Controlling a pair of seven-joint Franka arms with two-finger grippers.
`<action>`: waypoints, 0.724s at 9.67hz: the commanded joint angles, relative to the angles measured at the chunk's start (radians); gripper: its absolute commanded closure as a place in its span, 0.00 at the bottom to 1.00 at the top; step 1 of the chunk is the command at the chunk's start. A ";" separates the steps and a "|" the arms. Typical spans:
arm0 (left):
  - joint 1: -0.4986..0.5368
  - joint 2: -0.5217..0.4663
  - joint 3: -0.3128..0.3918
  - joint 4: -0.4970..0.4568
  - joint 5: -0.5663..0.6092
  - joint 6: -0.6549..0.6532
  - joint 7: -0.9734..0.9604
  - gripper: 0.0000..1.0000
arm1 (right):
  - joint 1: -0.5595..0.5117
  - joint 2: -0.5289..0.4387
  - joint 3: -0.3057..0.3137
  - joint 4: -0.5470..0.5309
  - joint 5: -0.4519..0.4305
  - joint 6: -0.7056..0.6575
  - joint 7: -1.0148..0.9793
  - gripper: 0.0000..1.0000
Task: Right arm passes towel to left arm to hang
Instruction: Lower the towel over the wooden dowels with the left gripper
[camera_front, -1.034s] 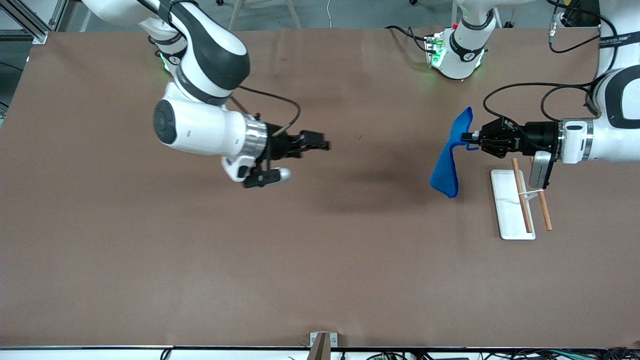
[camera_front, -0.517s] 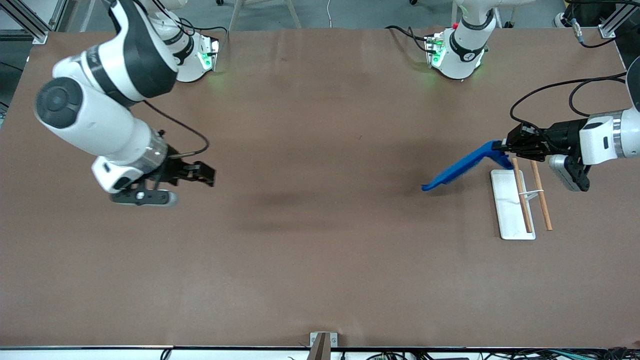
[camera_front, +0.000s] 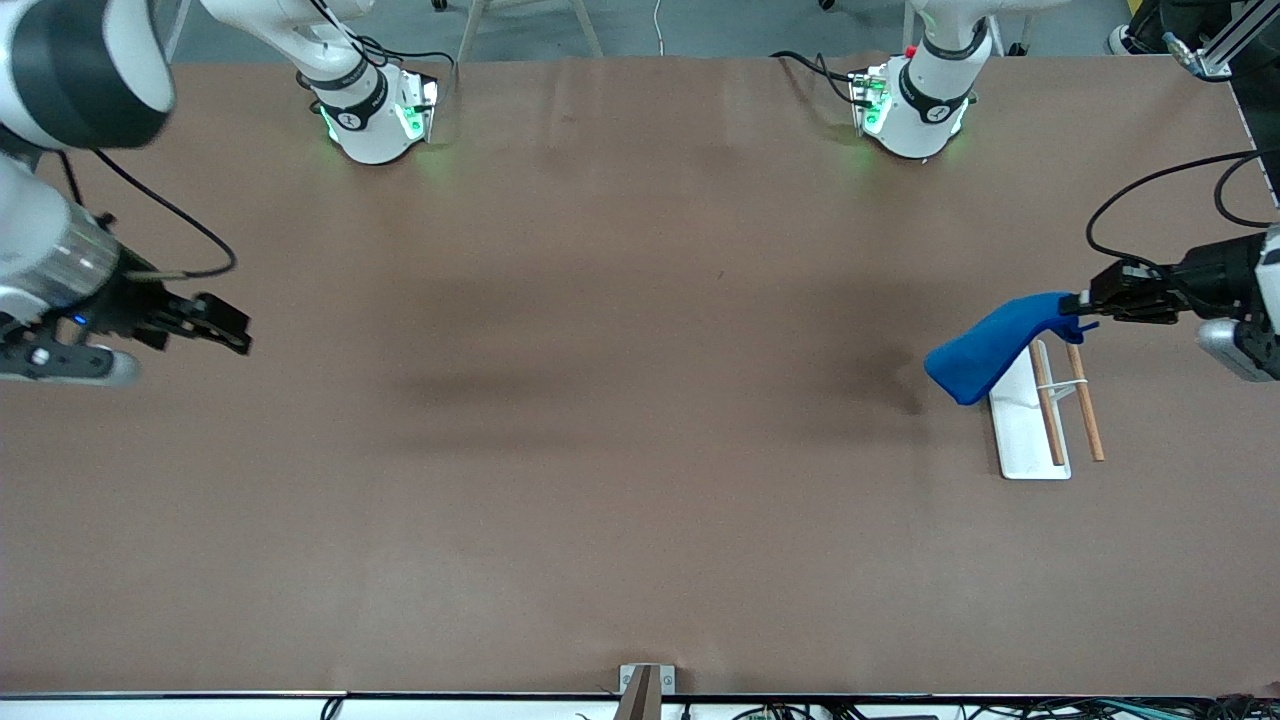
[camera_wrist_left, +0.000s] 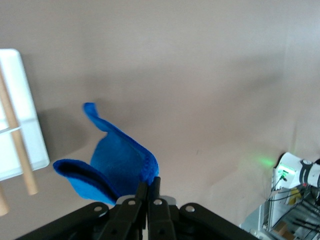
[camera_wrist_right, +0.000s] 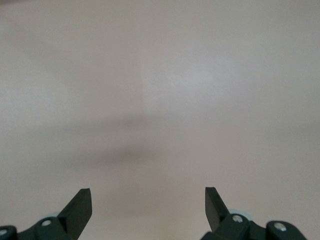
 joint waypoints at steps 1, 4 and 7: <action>-0.005 0.085 0.090 0.038 0.035 0.007 0.019 1.00 | 0.000 -0.112 -0.051 -0.028 -0.015 -0.107 -0.030 0.00; 0.030 0.203 0.150 0.150 0.121 0.005 0.030 1.00 | -0.050 -0.191 -0.071 -0.046 -0.025 -0.180 -0.090 0.00; 0.032 0.331 0.299 0.223 0.118 0.019 0.030 1.00 | -0.085 -0.269 -0.071 -0.235 -0.065 0.023 -0.196 0.00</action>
